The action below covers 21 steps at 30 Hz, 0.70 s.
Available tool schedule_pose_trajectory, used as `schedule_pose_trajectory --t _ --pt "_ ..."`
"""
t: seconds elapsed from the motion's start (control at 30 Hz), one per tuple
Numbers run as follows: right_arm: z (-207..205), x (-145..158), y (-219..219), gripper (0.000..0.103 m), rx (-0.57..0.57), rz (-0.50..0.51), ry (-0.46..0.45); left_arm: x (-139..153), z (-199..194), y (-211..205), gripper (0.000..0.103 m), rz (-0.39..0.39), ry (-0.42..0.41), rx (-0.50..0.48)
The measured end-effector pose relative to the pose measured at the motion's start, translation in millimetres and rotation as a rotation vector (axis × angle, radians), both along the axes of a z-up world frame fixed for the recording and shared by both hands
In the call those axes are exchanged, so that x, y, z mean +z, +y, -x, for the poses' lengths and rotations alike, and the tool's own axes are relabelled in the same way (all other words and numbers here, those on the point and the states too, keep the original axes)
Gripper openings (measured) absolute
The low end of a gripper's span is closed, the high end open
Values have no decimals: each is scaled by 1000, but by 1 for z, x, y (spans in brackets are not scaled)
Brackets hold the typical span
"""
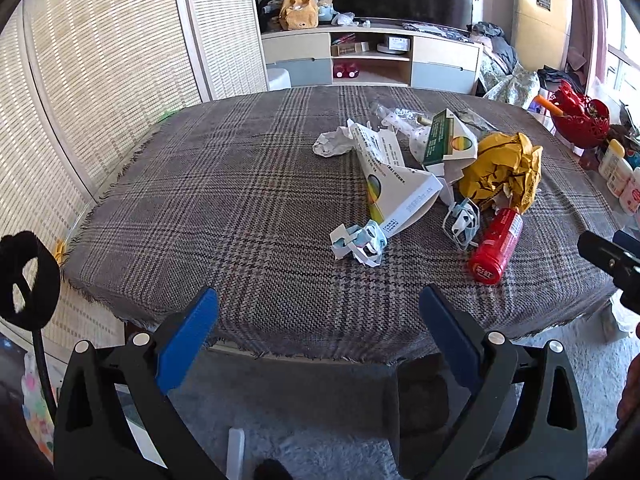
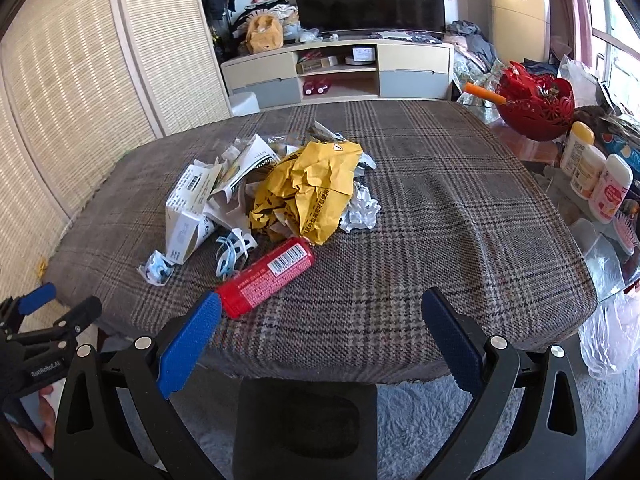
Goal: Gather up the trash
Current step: 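Grasp the blue-white mask with the left tool while the right tool grasps the red tube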
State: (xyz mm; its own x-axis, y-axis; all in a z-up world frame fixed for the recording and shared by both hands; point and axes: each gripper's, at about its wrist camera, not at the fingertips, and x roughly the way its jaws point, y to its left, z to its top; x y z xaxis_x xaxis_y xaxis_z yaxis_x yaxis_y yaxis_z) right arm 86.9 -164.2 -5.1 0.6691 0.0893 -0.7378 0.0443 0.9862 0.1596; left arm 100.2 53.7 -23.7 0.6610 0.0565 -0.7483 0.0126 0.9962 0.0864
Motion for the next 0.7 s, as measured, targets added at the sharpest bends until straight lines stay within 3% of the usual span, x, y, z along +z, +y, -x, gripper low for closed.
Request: schedule_pose_trajectory --t 0.1,0.17,0.33,0.43,0.57,0.7 --pt "-21 -12 0 100 -39 -44 39 -8 -12 5 95 29 18 5" --pt "-33 -24 -1 92 -47 -108 86 -15 -19 9 95 42 26 9" --pt "-53 -50 -1 58 -65 -142 172 -27 -33 9 94 58 46 -14" --pt "-58 -54 -3 56 -67 -186 180 -32 -42 5 86 32 52 -44" --pt "-58 -43 -1 56 -56 -236 142 -34 -53 8 84 56 54 -43" --pt "-63 -44 9 56 -47 -205 163 -40 -62 1 79 52 66 -57"
